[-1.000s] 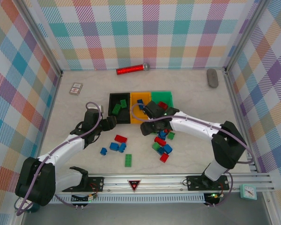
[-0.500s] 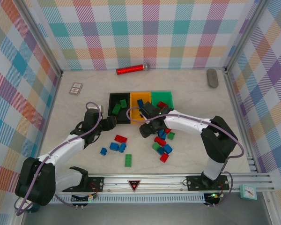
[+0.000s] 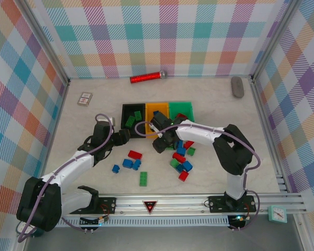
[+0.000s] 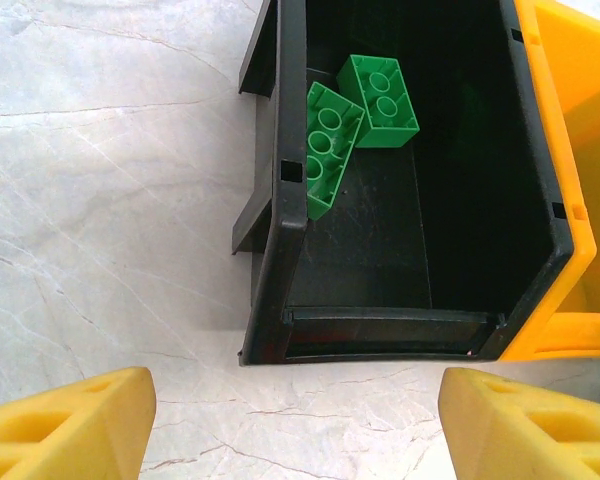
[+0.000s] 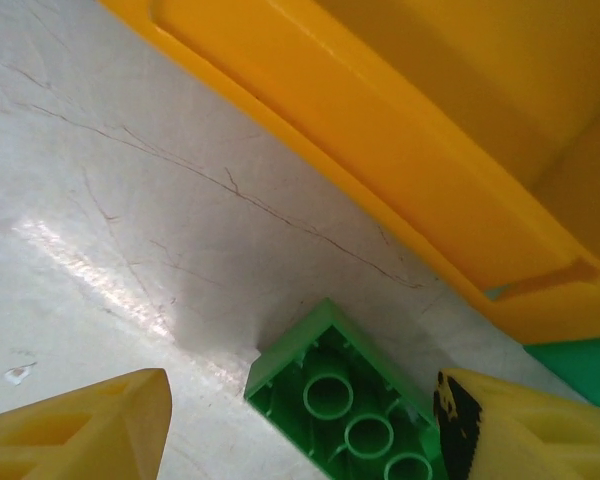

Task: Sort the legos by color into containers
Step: Pick up the lego from the center of the table.

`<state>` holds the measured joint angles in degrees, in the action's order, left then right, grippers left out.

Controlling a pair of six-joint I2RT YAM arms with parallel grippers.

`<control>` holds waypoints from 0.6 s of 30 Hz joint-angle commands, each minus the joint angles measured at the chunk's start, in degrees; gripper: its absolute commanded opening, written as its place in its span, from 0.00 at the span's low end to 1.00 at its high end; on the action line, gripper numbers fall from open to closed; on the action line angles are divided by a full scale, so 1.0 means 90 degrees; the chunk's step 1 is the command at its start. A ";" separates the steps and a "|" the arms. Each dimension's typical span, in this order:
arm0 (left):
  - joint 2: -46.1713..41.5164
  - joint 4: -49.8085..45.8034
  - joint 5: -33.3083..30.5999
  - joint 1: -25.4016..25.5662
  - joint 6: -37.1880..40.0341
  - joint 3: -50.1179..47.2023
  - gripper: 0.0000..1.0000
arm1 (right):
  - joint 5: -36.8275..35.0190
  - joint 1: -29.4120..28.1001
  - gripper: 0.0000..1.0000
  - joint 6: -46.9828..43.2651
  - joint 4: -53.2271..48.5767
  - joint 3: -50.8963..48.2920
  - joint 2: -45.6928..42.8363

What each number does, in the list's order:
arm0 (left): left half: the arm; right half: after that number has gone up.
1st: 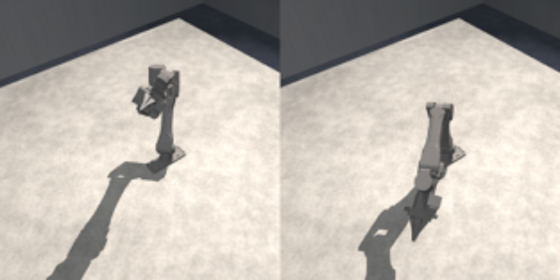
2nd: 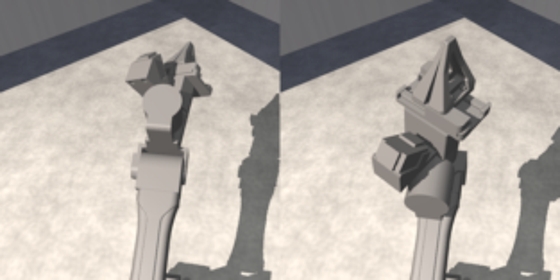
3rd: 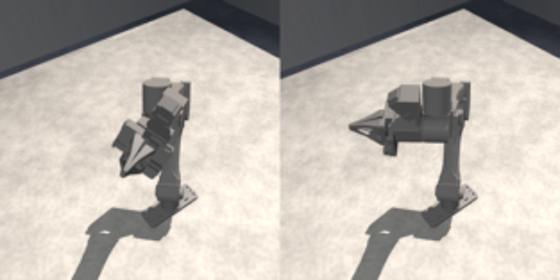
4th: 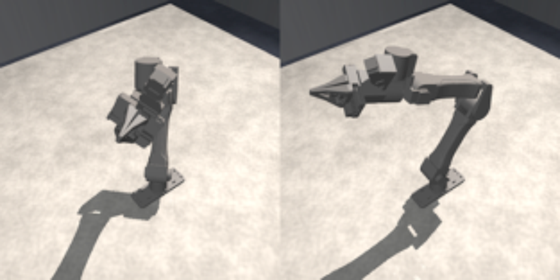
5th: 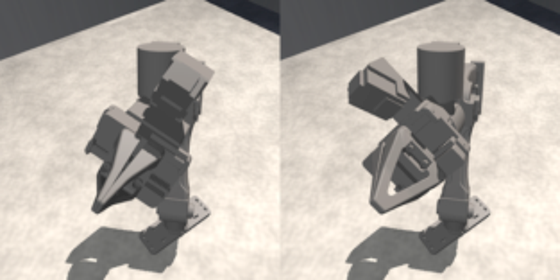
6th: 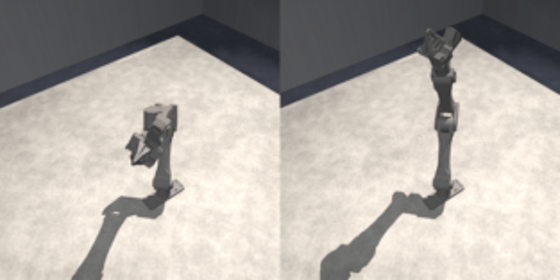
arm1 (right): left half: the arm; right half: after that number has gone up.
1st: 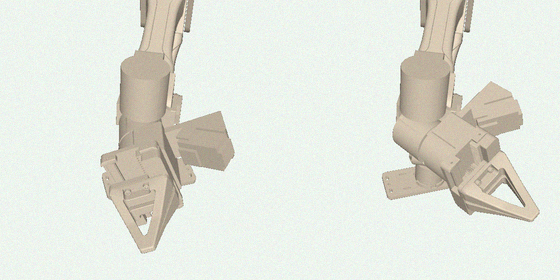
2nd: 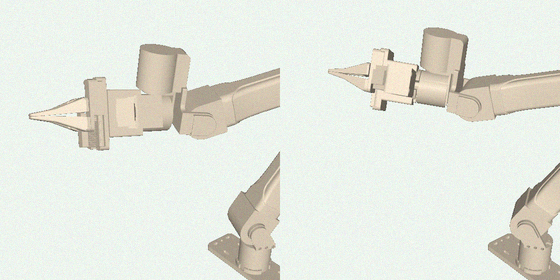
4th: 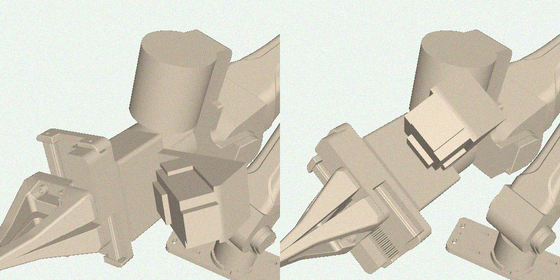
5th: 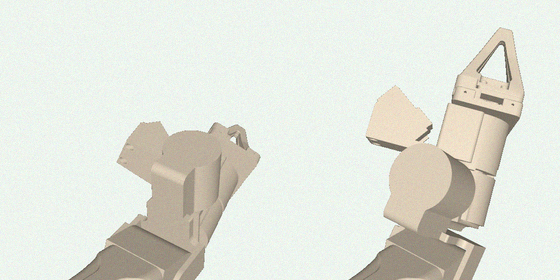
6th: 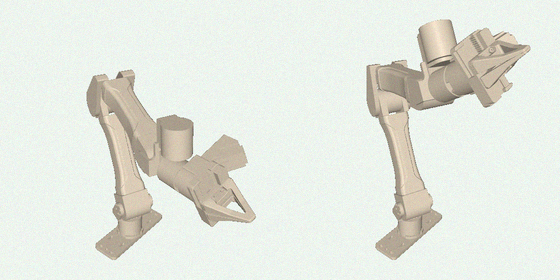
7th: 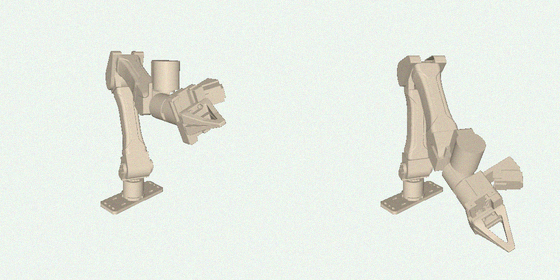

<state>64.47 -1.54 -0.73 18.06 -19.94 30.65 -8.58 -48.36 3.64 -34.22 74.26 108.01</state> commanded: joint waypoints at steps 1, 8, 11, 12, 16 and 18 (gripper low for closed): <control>-0.0137 -0.0081 -0.0092 -0.0044 -0.0018 0.0105 0.75 | -0.0121 0.0002 0.70 -0.0165 -0.0116 0.0087 0.0157; -0.0119 -0.0077 -0.0085 -0.0044 -0.0022 0.0119 0.75 | -0.0121 0.0000 0.64 -0.0149 -0.0056 -0.0155 0.0197; -0.0129 -0.0090 -0.0113 -0.0044 -0.0028 0.0119 0.74 | -0.0102 0.0001 0.53 -0.0124 -0.0023 -0.0198 0.0216; -0.0129 -0.0088 -0.0106 -0.0044 -0.0023 0.0119 0.74 | -0.0095 0.0002 0.52 -0.0124 0.0001 -0.0204 0.0216; -0.0119 -0.0085 -0.0138 -0.0040 -0.0019 0.0110 0.75 | 0.0055 -0.0012 0.41 -0.0055 0.0068 -0.0214 0.0152; -0.0099 -0.0080 -0.0126 -0.0044 -0.0025 0.0112 0.75 | 0.0161 -0.0016 0.38 -0.0007 0.0107 -0.0214 0.0059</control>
<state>64.31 -1.54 -1.15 18.06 -19.94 30.65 -9.04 -48.36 2.74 -33.91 72.95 109.32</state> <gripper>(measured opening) 0.745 0.393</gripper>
